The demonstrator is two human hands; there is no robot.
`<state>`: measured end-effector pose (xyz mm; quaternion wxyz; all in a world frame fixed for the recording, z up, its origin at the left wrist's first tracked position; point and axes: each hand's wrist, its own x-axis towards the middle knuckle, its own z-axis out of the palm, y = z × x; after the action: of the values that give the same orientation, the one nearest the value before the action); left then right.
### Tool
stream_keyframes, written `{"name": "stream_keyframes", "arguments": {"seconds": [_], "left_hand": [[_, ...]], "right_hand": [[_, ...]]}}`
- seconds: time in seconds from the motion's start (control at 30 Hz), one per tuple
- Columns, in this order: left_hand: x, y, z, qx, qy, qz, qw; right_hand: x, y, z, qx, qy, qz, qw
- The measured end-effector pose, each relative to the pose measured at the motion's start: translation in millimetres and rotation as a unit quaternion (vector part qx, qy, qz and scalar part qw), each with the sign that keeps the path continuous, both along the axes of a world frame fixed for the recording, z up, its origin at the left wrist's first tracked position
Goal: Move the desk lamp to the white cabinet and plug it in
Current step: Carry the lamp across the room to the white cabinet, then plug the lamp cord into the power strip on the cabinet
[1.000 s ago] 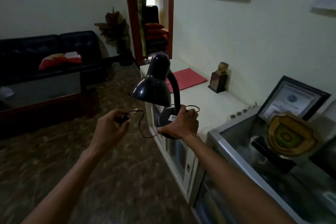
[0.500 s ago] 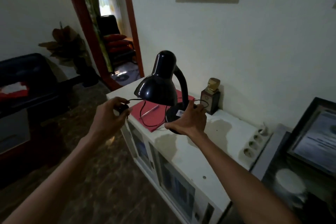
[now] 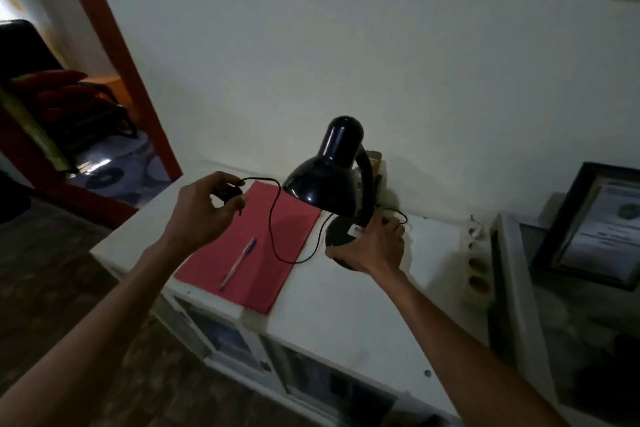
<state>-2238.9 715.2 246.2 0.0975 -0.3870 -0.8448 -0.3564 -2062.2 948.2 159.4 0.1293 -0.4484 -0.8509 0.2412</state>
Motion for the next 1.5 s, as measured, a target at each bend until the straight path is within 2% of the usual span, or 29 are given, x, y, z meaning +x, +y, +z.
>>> {"name": "stream_keyframes", "arguments": {"seconds": [0.27,0.43,0.63,0.83,1.13,1.23,1.5], "left_hand": [[-58.1,28.8,-5.5,0.016,-0.057,-0.112,0.992],[-54.1,55.2,7.6,0.015,-0.073,-0.168,0.983],[-29.4,95.8,53.6,0.061,-0.069,-0.214,0.973],[0.0,138.5,95.5,0.097,-0.086,-0.243,0.961],[39.7,177.1,134.9,0.119,-0.081,-0.259,0.955],[49.7,188.3,143.9,0.127,-0.081,-0.263,0.953],[65.2,223.7,161.2,0.142,-0.050,-0.302,0.941]], "right_hand": [[17.0,-9.5,-26.6,-0.049,-0.013,-0.097,0.994],[44.8,0.4,-43.4,-0.066,-0.024,-0.134,0.988],[59.3,11.7,-64.2,-0.055,-0.007,-0.165,0.985],[57.8,25.6,-81.7,0.005,0.033,-0.154,0.988],[42.1,67.7,-79.7,0.004,0.036,-0.117,0.992],[40.2,79.7,-78.1,-0.009,0.036,-0.117,0.992],[47.7,105.9,-54.7,-0.119,-0.003,-0.062,0.991]]}}
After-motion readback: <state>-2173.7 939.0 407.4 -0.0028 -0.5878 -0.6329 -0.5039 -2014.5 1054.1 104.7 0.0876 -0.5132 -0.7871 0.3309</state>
